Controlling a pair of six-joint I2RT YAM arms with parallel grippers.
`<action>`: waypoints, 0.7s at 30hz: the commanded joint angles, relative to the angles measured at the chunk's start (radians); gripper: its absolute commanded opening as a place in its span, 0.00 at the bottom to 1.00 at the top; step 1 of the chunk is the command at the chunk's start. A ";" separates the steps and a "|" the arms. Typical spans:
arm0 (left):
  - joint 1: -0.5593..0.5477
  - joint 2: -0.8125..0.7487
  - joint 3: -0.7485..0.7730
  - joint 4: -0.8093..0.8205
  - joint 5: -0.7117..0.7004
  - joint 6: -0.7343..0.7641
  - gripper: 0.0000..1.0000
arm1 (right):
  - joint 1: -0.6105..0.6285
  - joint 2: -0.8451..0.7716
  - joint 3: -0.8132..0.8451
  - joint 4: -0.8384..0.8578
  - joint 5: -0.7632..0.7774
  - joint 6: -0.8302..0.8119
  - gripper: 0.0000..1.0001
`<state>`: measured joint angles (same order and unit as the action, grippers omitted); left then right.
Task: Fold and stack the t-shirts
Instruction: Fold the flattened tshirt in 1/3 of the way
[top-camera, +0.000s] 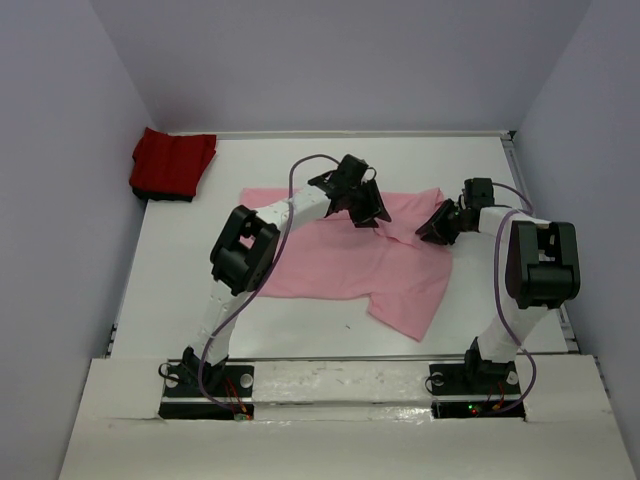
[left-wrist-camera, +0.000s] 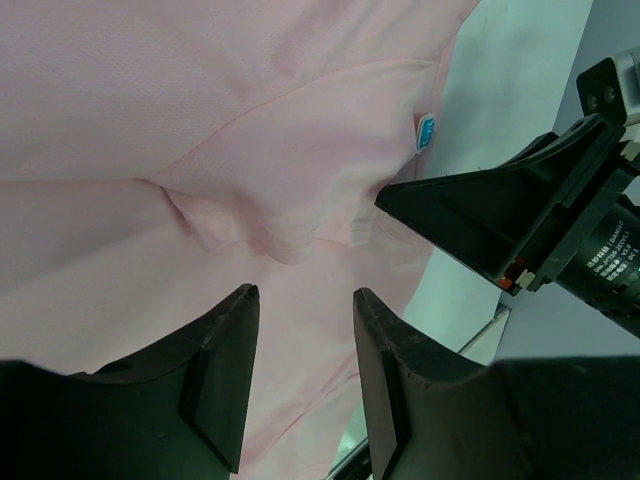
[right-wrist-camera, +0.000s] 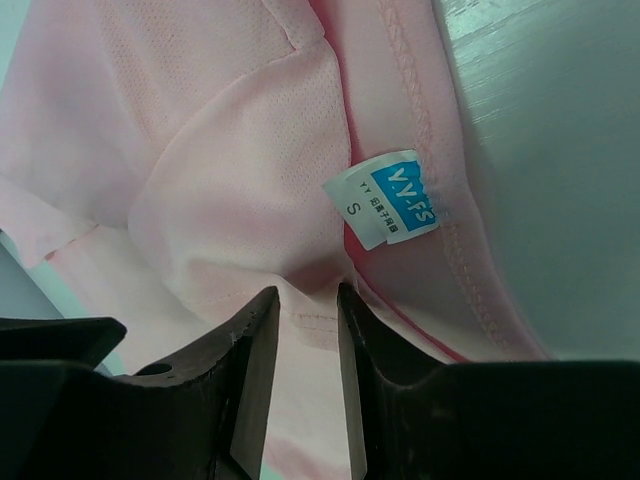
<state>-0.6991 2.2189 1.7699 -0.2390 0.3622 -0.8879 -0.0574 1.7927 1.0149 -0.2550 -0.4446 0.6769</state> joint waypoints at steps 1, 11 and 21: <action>0.013 -0.036 0.054 -0.010 0.012 0.052 0.51 | 0.010 -0.013 0.031 -0.024 0.014 -0.019 0.36; 0.115 0.005 0.043 0.113 0.050 0.168 0.49 | 0.010 -0.007 0.126 -0.047 0.040 -0.073 0.34; 0.220 0.070 0.037 0.224 0.149 0.210 0.47 | 0.010 0.020 0.281 -0.099 0.081 -0.119 0.34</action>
<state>-0.4881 2.2669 1.7805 -0.0700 0.4335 -0.7227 -0.0574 1.7935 1.2247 -0.3370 -0.3939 0.5930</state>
